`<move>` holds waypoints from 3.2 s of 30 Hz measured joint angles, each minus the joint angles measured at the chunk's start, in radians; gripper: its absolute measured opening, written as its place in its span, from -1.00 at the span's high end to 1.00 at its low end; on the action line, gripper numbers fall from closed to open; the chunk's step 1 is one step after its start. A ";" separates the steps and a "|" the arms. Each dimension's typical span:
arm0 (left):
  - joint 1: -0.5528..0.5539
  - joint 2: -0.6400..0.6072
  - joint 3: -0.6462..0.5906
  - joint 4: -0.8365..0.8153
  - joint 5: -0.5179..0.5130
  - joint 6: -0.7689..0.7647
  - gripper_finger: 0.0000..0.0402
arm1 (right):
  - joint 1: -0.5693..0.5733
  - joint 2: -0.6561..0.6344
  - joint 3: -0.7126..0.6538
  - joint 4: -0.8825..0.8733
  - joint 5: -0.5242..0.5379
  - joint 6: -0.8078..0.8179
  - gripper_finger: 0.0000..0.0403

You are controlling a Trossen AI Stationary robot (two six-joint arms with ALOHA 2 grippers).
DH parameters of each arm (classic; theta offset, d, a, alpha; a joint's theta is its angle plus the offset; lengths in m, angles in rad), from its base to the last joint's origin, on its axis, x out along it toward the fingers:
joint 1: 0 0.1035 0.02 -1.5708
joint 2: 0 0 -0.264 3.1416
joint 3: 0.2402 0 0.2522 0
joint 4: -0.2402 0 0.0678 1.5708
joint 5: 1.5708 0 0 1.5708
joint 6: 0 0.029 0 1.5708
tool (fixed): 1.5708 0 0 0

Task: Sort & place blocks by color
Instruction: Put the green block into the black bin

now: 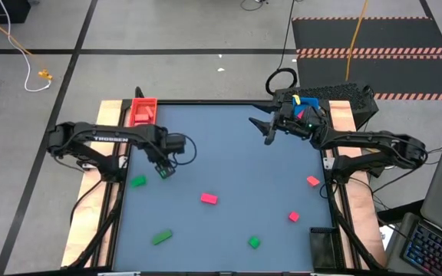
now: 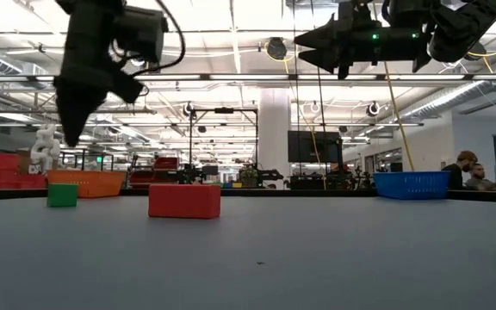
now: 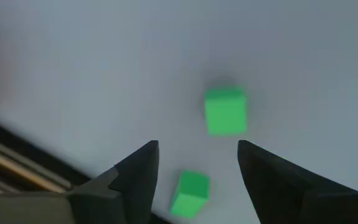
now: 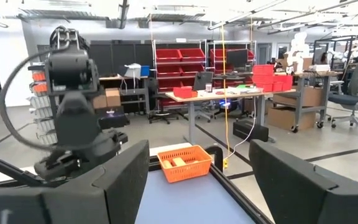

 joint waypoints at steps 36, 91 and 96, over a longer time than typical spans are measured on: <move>-0.028 0.000 -0.315 0.438 0.049 -0.117 -0.44 | 0.000 -0.124 0.000 -0.173 0.000 0.000 -0.34; -0.099 0.023 -0.125 1.551 -0.119 0.960 0.44 | 0.143 0.376 0.002 0.286 -0.156 0.622 -0.34; -0.099 0.025 -0.125 1.470 -0.138 0.961 0.89 | 0.158 0.379 0.002 0.203 -0.156 0.599 -0.34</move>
